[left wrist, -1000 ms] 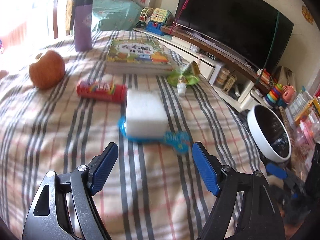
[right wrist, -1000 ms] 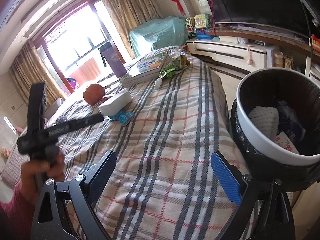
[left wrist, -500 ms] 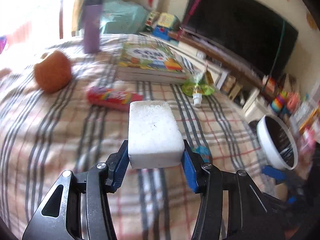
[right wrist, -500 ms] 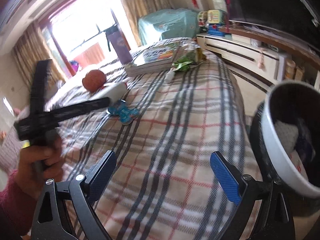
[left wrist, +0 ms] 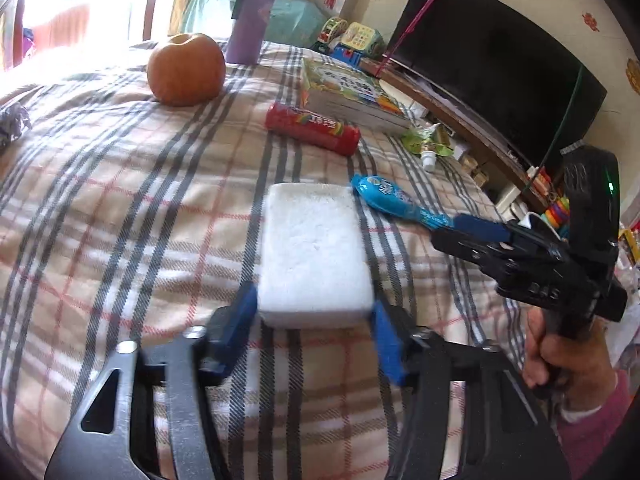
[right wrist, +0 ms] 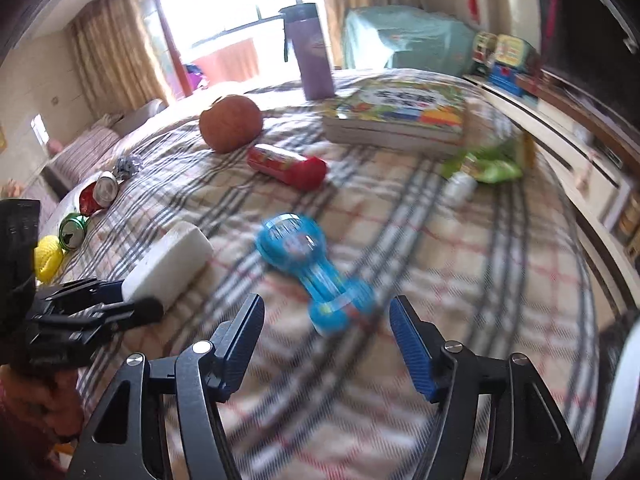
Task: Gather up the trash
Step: 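Grasp the white foam block with the left tool while the right grasps the blue drink pouch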
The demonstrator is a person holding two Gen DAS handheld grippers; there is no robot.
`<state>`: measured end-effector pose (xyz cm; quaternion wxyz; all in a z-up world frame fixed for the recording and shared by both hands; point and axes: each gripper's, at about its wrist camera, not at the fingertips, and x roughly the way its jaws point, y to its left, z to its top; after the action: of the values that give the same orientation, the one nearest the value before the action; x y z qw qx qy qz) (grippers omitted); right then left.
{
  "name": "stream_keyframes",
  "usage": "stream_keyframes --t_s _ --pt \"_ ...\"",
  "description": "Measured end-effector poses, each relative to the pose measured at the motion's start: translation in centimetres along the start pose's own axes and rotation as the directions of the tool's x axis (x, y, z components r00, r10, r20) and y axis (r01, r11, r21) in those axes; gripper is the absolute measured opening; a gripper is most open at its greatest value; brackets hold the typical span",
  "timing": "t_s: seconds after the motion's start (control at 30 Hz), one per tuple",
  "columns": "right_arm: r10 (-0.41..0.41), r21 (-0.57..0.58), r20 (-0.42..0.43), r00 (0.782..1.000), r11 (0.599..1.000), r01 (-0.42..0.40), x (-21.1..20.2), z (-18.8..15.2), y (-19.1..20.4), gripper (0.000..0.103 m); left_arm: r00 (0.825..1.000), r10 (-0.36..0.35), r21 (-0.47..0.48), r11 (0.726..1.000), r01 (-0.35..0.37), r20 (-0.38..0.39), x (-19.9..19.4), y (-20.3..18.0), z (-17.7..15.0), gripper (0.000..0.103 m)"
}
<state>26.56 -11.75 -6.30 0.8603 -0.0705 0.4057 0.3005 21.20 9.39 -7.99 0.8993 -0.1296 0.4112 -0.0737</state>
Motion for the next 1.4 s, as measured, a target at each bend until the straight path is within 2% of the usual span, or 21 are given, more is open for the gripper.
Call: stream_keyframes --t_s 0.13,0.23,0.27,0.3,0.33,0.53,0.67,0.77,0.9,1.0,1.13,1.2,1.23,1.27,1.3,1.4 --pt "-0.041 -0.077 -0.045 0.998 0.996 0.038 1.8 0.7 0.9 0.065 1.000 0.001 0.002 1.000 -0.001 0.002 0.1 -0.1 -0.1 0.065" --pt "-0.041 -0.078 -0.055 0.998 0.996 0.037 2.4 0.7 0.9 0.056 1.000 0.002 -0.001 1.000 -0.002 0.005 0.2 -0.1 -0.2 0.068" --pt "-0.045 -0.061 -0.046 0.998 0.997 0.042 2.2 0.5 0.6 0.045 1.000 0.001 -0.001 1.000 -0.001 0.005 0.3 0.0 0.0 0.069" --pt "-0.049 -0.042 -0.041 0.998 0.998 0.048 2.0 0.4 0.2 0.038 1.000 0.002 0.002 1.000 -0.002 0.004 0.4 -0.1 0.0 0.069" --pt "-0.042 -0.019 -0.038 0.998 0.999 0.041 1.7 0.2 -0.1 0.036 1.000 0.004 0.007 1.000 -0.004 0.003 0.5 -0.1 0.0 0.070" --pt "-0.034 0.119 0.002 0.999 0.992 0.033 -0.8 -1.9 -1.0 0.036 1.000 0.012 0.023 1.000 -0.012 0.000 0.6 -0.3 0.0 0.075" --pt "-0.067 0.257 0.021 0.998 0.964 0.060 -3.3 -4.8 -1.4 0.036 1.000 0.018 0.025 1.000 -0.018 0.001 0.6 -0.4 0.0 0.076" --pt "-0.094 0.276 0.021 0.995 0.958 0.085 -4.2 -5.5 -1.1 0.036 1.000 0.026 0.030 0.999 -0.026 0.000 0.8 -0.4 0.1 0.076" --pt "-0.099 0.243 0.002 0.995 0.965 0.095 -3.7 -4.6 -0.8 0.039 0.999 0.040 0.046 0.998 -0.040 -0.003 1.0 -0.7 0.1 0.075" --pt "-0.096 0.207 0.004 0.995 0.974 0.093 -3.3 -4.1 -0.3 0.046 1.000 0.027 0.036 0.999 -0.027 -0.001 0.9 -0.5 0.1 0.073" --pt "-0.094 0.142 -0.012 0.996 0.985 0.094 -2.5 -3.8 0.2 0.046 1.000 0.030 0.047 0.998 -0.030 -0.002 1.0 -0.7 0.1 0.071" --pt "-0.093 0.135 -0.025 0.995 0.986 0.095 -2.0 -3.7 0.3 0.043 0.999 0.037 0.058 0.998 -0.037 -0.002 1.0 -0.9 0.0 0.064" --pt "-0.094 0.136 -0.023 0.995 0.986 0.096 -2.1 -3.7 0.3 0.030 0.999 0.042 0.062 0.997 -0.041 -0.002 1.0 -1.0 0.0 0.059" --pt "-0.092 0.145 -0.022 0.995 0.985 0.095 -2.2 -3.9 0.3 0.030 0.999 0.048 0.066 0.997 -0.048 -0.002 1.0 -1.1 0.0 0.051" --pt "-0.087 0.168 -0.013 0.996 0.982 0.088 -2.5 -4.1 0.0 0.030 0.998 0.061 0.072 0.996 -0.061 -0.003 1.0 -1.2 -0.1 0.049" --pt "-0.086 0.229 0.015 0.996 0.970 0.081 -3.7 -4.7 -0.8 0.029 0.996 0.091 0.099 0.991 -0.091 0.002 0.9 -1.9 -0.3 0.048"
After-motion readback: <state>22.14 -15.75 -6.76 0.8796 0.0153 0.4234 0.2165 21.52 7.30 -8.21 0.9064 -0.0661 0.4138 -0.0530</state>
